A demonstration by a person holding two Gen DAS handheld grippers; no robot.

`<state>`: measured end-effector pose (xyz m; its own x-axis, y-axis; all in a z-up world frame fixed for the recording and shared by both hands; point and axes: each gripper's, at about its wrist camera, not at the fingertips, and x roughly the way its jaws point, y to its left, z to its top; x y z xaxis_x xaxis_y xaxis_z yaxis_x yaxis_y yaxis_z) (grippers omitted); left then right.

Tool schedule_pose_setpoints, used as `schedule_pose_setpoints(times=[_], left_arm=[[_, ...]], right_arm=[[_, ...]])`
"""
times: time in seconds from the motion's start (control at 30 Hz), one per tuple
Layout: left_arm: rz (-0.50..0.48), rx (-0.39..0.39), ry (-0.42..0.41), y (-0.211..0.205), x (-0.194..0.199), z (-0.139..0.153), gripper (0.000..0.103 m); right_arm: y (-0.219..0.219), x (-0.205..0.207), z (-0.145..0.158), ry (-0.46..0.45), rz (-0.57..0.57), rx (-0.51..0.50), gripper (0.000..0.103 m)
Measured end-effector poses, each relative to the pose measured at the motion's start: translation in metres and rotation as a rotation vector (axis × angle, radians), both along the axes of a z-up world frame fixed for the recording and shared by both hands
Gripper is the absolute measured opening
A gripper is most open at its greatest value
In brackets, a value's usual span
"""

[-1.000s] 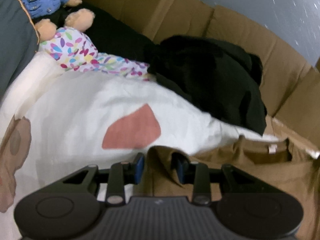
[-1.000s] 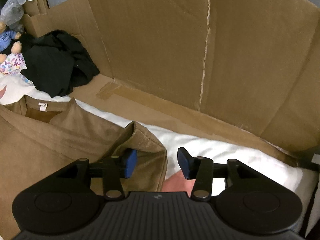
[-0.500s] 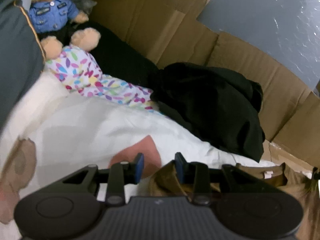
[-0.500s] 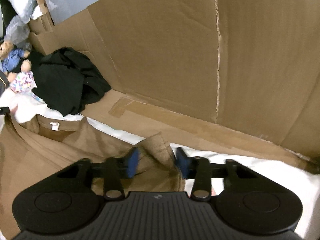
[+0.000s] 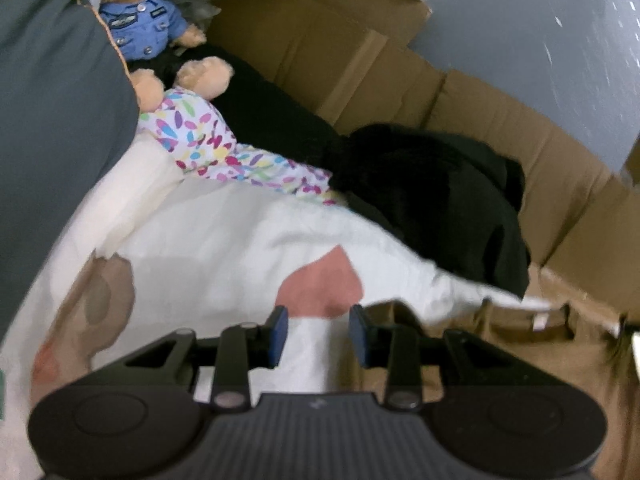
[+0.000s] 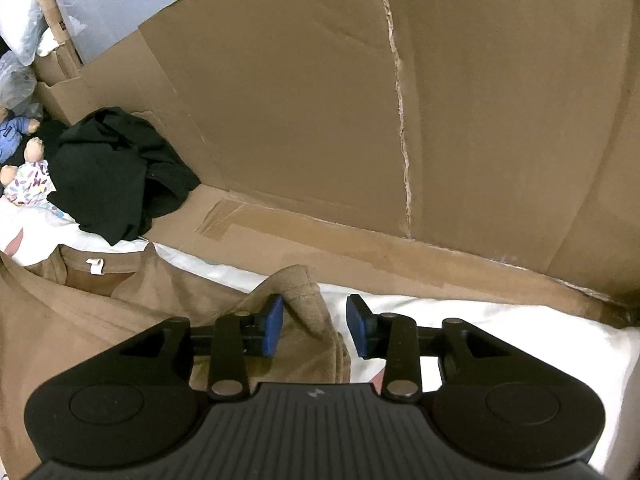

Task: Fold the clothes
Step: 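Hover both open grippers over the folded edge near the collar, then pinch the folded edge of the brown T-shirt with both grippers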

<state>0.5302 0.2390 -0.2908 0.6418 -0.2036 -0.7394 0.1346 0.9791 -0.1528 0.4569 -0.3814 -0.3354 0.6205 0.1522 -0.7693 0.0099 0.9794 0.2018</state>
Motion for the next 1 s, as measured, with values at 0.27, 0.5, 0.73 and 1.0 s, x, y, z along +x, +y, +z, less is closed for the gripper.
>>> schedule_pose_setpoints(times=[0.27, 0.5, 0.73, 1.0], left_arm=[[-0.127, 0.085, 0.018, -0.022, 0.004, -0.01, 0.036], [-0.184, 0.127, 0.033, -0.043, 0.021, -0.023, 0.047], [-0.207, 0.1, 0.011, -0.053, 0.035, -0.027, 0.049], [-0.196, 0.02, 0.017, -0.052, 0.042, -0.033, 0.007]], right_arm=[[0.006, 0.001, -0.004, 0.01, 0.003, -0.006, 0.04], [0.007, 0.005, -0.004, 0.024, 0.015, -0.013, 0.04], [0.0, 0.006, -0.009, 0.007, 0.012, 0.013, 0.043], [-0.012, 0.005, -0.014, -0.013, 0.01, 0.095, 0.005]])
